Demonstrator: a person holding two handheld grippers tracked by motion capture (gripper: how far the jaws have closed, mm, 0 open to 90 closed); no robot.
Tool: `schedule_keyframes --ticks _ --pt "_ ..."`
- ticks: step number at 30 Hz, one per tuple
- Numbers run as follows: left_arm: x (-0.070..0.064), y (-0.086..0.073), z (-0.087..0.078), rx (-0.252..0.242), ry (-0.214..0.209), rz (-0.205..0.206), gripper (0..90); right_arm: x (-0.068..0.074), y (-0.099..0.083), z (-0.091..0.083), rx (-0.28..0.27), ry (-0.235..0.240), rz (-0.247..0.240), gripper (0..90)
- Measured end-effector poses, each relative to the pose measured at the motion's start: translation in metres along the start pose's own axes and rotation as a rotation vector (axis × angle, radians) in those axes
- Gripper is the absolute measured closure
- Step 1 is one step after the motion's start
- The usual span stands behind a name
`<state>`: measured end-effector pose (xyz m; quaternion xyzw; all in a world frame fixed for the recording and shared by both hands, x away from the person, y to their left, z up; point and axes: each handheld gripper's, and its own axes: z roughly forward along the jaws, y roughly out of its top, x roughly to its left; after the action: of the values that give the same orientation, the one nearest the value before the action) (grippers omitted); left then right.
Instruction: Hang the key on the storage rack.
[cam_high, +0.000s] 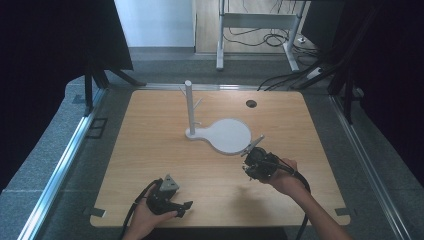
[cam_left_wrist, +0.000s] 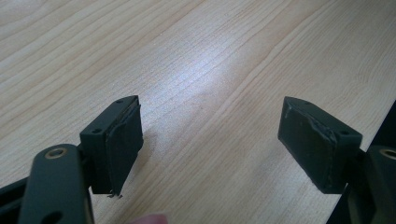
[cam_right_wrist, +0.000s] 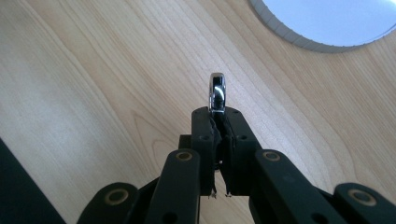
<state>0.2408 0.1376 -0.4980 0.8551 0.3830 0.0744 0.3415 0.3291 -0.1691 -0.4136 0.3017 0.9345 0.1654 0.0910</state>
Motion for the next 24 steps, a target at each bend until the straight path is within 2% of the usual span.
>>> schedule_keyframes --ticks 11,18,24 --pt "0.000 -0.001 0.003 0.018 0.000 0.000 22.2 0.001 0.010 0.005 0.015 -0.012 -0.013 84.3" --pt "-0.003 -0.001 0.010 0.041 -0.006 0.012 21.9 0.002 0.009 0.009 0.019 -0.024 -0.021 84.2" --pt "-0.008 -0.001 0.013 0.030 -0.006 0.022 21.3 0.001 0.007 0.013 0.024 -0.034 -0.024 84.1"
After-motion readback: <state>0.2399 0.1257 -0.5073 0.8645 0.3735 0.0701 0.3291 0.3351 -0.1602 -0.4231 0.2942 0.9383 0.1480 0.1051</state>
